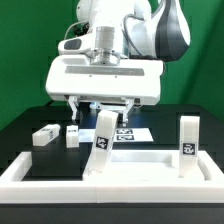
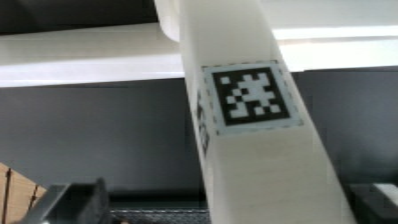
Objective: Assemble desk
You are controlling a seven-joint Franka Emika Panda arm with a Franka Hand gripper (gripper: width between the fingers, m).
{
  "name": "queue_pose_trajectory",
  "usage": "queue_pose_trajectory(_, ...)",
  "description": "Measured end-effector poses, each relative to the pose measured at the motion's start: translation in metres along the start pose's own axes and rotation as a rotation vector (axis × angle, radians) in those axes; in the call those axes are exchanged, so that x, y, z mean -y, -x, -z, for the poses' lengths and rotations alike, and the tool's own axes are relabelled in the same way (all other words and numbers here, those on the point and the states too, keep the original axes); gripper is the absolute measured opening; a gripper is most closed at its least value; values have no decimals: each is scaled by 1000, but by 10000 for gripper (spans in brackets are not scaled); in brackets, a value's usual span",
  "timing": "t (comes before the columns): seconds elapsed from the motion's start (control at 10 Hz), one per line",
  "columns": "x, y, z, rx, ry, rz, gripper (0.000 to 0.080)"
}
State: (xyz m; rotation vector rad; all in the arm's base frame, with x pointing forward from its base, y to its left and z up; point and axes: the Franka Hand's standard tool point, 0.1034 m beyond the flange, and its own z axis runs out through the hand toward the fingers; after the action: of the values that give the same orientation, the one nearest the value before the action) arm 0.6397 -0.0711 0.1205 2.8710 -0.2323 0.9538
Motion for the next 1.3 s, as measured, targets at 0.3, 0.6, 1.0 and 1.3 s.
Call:
queue_pose_trajectory(0.3,0,0,0,0,0,0,648)
queue_pose_trajectory(0.6,1,4,-3,49,-22,-6,649)
queue_pose_trajectory(1.0,11,-18,10,368,-194,-98,649)
queue_pose_trajectory(1.3,21,-26,9,651,-238,-98,649)
